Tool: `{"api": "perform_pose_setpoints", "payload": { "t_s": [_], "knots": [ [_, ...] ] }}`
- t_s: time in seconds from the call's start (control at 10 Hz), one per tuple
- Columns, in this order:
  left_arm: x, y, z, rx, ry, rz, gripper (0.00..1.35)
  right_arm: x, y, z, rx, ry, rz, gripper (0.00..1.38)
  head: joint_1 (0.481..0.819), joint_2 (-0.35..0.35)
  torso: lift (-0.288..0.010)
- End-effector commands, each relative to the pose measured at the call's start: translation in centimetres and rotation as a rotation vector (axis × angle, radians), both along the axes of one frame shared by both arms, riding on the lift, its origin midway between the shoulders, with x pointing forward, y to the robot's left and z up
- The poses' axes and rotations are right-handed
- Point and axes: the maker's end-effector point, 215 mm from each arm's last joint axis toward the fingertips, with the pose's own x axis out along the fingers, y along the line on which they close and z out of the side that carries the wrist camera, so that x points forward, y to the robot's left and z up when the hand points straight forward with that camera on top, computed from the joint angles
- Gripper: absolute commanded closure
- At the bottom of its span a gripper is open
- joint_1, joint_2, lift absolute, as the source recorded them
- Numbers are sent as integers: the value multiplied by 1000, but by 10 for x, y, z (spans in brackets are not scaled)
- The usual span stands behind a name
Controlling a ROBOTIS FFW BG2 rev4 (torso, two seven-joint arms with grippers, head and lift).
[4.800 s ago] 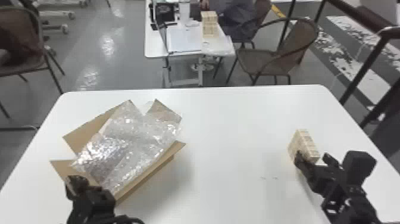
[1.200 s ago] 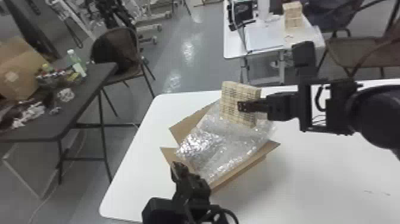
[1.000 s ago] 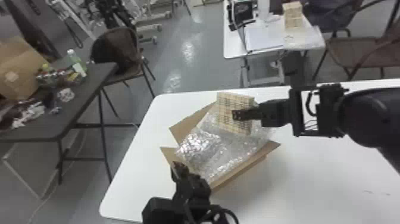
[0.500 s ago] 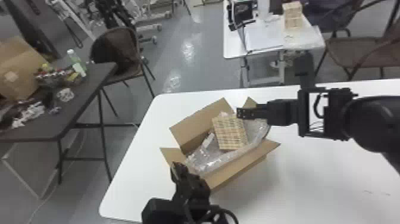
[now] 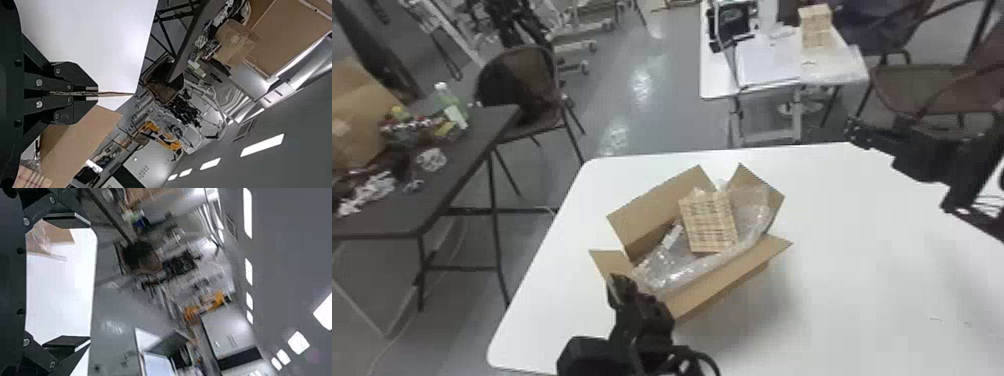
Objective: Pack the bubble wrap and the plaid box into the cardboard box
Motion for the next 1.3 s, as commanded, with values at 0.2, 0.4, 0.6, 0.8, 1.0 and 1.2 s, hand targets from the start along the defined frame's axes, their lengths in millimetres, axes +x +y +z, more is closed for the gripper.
{"api": "perform_pose_setpoints", "payload": {
  "t_s": [0.2,0.4,0.6,0.8,1.0,1.2],
  "knots": [
    [-4,6,0,-3,-7,14,1220,-48,-106,-52,-26,-72,-346,246,695,171,-101],
    [-5,15,2,-1,-12,38,1220,-85,-138,-97,-15,-86,-472,246,695,135,-101],
    [-5,29,4,7,-27,88,1220,-116,-153,-137,-14,-66,-550,246,695,116,-101],
    [-10,51,8,30,-41,161,1220,-135,-166,-165,-26,-42,-602,246,695,117,-101],
    [-23,82,8,36,-71,269,1220,-141,-171,-177,-33,-25,-622,246,695,138,-101],
    [-44,111,6,51,-75,377,1220,-142,-170,-182,-33,-15,-621,246,695,169,-101]
  ]
}}
